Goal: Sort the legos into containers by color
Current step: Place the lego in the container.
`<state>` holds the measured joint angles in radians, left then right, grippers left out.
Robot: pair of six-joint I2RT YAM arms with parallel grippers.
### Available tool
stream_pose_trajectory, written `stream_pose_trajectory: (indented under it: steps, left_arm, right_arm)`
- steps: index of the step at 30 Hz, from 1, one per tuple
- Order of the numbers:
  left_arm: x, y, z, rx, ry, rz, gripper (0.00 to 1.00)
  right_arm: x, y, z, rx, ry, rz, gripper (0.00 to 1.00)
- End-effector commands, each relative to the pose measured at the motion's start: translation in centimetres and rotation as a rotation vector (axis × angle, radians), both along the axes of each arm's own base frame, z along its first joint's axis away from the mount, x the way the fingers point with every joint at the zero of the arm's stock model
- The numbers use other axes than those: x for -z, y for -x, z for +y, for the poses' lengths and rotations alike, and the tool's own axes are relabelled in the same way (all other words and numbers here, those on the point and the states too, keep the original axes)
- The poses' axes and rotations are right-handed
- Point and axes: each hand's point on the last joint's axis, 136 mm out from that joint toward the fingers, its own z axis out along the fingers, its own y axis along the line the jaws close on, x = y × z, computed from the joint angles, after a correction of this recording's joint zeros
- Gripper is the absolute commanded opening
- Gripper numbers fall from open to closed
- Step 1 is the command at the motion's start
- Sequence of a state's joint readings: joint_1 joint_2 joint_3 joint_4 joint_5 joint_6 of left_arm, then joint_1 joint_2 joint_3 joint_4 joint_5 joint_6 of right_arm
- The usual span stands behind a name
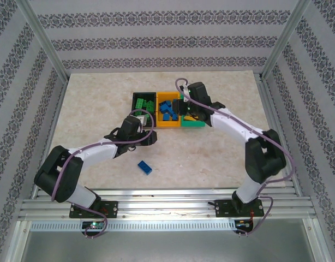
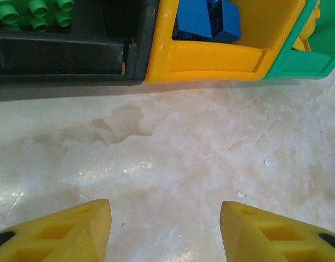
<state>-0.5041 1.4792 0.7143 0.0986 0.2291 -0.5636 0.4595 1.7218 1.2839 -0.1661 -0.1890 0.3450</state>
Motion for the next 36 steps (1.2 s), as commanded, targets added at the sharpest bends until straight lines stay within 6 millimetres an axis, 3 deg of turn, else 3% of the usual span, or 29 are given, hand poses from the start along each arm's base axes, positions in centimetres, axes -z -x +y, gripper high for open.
stream_pose_trajectory:
  steps: [1, 10, 20, 28, 36]
  left_arm:
    - [-1.0, 0.4, 0.0, -0.009, 0.029, -0.022, 0.55]
    - [-1.5, 1.6, 1.3, -0.037, 0.021, -0.035, 0.55]
    - [0.1, 3.8, 1.4, -0.012, 0.02, 0.044, 0.55]
    - [0.7, 4.7, 1.9, -0.03, 0.021, 0.057, 0.55]
    - [1.0, 4.5, 1.1, -0.003, 0.033, 0.071, 0.55]
  right_arm:
    - [-0.1, -1.4, 1.2, -0.014, -0.038, 0.028, 0.2]
    - [1.8, -4.8, 3.4, -0.025, -0.043, 0.065, 0.22]
    - [4.4, -8.4, 5.4, -0.026, -0.006, 0.087, 0.27]
    - [5.6, -9.8, 5.2, -0.005, 0.044, 0.08, 0.3]
    - [6.3, -10.8, 4.5, 0.025, 0.104, 0.056, 0.32]
